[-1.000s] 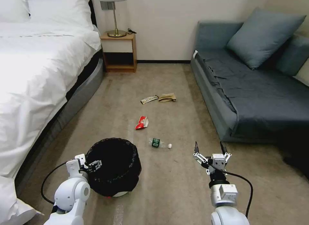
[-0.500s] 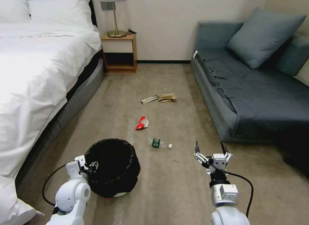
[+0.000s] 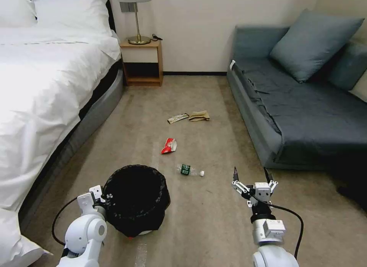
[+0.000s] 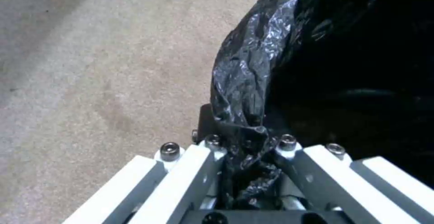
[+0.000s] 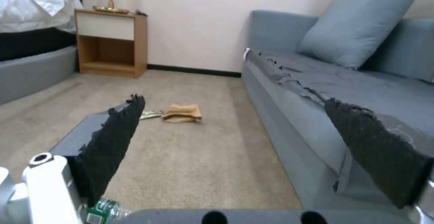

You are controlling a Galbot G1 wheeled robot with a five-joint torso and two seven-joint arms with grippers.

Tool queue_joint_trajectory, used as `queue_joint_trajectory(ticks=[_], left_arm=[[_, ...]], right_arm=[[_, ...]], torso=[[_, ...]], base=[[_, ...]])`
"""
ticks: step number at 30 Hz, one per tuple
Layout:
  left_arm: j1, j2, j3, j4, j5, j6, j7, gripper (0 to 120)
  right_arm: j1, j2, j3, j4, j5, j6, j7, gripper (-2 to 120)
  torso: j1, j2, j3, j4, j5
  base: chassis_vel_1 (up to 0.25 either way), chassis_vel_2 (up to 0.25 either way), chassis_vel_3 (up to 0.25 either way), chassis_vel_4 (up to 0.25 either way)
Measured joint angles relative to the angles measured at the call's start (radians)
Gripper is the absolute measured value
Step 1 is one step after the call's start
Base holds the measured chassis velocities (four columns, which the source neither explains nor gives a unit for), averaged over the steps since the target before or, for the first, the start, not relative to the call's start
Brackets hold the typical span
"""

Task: Pick up the trash bin, then pick up the garbage on the floor and place it into the trash bin.

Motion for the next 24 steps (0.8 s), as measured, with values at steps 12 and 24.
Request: queue_joint_trajectory(ticks=[12,24], left_arm=[[-0.011,-0.012,-0.035,-0.057,-0.025,0.007,-0.010,4],[-0.001,-0.005,-0.102,-0.236,0.060,0.004,0.036,4]], right_arm=[[0.001,-0.019,-0.001,0.010,0.069,0.001,0.003,100],[-0.002,-0.038,-0.016,0.015,0.139,0.030,0.005,100]], torso=[[0.000,0.000,0.000,-0.0002,0.0003],[0.000,0.000,0.000,-0.0002,0.0005]], base=[[0.000,0.000,0.000,0.000],[0.000,0.000,0.000,0.000]])
